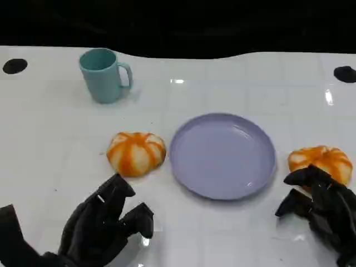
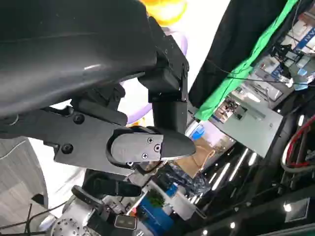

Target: Grasp the bread from the table and place it into the plate.

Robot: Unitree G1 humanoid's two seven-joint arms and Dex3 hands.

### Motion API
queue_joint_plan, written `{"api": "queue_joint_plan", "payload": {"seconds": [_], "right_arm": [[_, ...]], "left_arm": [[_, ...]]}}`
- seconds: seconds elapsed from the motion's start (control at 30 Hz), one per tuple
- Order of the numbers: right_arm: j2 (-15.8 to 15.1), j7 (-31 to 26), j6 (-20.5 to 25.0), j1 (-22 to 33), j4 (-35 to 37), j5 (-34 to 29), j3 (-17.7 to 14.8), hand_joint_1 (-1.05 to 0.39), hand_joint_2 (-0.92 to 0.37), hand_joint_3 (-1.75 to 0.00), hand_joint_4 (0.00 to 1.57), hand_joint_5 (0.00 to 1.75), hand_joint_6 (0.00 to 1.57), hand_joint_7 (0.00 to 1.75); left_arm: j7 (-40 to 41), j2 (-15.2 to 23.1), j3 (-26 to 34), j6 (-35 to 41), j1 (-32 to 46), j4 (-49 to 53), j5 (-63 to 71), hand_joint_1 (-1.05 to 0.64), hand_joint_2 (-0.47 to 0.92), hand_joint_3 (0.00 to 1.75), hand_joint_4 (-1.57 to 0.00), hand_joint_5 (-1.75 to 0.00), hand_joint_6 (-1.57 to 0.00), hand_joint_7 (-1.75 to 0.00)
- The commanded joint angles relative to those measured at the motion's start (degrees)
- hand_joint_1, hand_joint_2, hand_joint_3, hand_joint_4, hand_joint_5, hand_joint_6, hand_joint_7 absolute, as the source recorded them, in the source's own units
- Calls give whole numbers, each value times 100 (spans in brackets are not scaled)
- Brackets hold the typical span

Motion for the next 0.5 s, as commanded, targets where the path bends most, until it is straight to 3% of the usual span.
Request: {"api": "queue_joint_plan", "payload": {"seconds": [0.03,0.5], "right_arm": [[-103,30,-44,8,120,-76,22,-54,-92,-27,67,156,61,124],[-57,-10,163,15,35,-16,-39,-53,-92,-24,68,155,62,125]], "left_arm": [[-71,29,64,-14,-58,26,-53,-53,92,23,-86,-175,-64,-170],[-69,48,54,3,-54,-14,-19,-55,92,24,-86,-175,-66,-168]]}}
